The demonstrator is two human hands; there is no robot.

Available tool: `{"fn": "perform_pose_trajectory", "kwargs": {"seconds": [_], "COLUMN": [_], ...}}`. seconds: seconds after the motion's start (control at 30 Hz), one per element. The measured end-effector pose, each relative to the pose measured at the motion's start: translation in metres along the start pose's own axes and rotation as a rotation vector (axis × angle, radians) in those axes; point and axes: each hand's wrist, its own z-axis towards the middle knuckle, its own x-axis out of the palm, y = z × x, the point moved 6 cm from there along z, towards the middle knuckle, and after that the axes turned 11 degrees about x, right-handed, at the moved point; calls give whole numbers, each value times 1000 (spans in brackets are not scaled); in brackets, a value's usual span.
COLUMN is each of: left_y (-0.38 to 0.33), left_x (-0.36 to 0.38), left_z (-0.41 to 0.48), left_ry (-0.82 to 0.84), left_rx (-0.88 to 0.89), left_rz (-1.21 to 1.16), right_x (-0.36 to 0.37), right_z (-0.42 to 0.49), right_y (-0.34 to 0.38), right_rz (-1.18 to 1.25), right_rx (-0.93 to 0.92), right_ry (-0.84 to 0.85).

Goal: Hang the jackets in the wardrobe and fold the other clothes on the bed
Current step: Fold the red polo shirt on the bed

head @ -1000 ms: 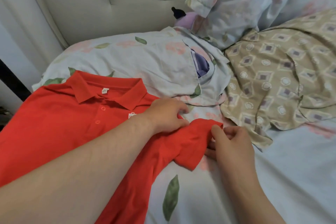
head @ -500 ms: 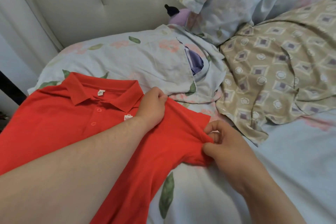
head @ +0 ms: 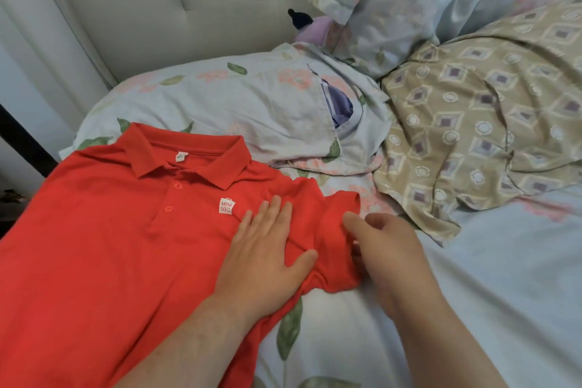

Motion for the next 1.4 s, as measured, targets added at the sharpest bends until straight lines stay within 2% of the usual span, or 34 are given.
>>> {"fn": "perform_pose_trajectory", "kwargs": {"seconds": [0.07, 0.13, 0.2, 0.3, 0.4, 0.5, 0.57, 0.67, 0.77, 0.83, 0.93, 1.07, 1.13, 1.23, 1.33, 1.4], "left_y": [0, -1, -1, 2, 1, 1, 0, 7, 44, 70, 83, 83, 87, 95, 112, 123], "left_x": [-1, -1, -1, -1, 5, 9, 4, -9, -32, -42, -36, -33, -36, -45, -60, -73], "left_z": [1, 0, -2, -3, 1, 7, 5, -15, -52, -75, -89, -88, -90, -99, -102, -99], "left_ry": [-13, -13, -16, -38, 56, 166, 185, 137, 31, 15, 4, -77, -122, -297, -464, -517], "left_rx": [-4, 7, 13, 3, 4, -7, 10, 27, -17, -131, -221, -179, -167, -227, -462, -651], "left_rz": [-15, -11, -37, -113, -53, -34, -67, -171, -20, 124, 136, 41, -59, -409, -822, -1290], "right_x": [13, 21, 18, -1, -4, 9, 17, 21, 20, 22, 24, 20, 35, 102, 175, 199], "right_z": [-1, -2, -2, 5, 6, -3, -4, -1, 1, -2, -5, -16, -29, -52, -72, -79], "right_y": [-5, -5, -1, 0, 0, 6, 7, 3, 3, 2, 3, 13, 29, 53, 48, 35], "right_rz": [195, 129, 168, 369, 286, 292, 395, 494, 481, 384, 192, 341, 303, -7, -167, -110], "right_rx": [80, 68, 22, -13, -43, -74, -63, -12, -64, -134, -227, -224, -272, -345, -292, -174], "right_ry": [132, 212, 162, 12, -32, 94, 227, 335, 353, 339, 239, 205, 164, 164, 250, 265]}}
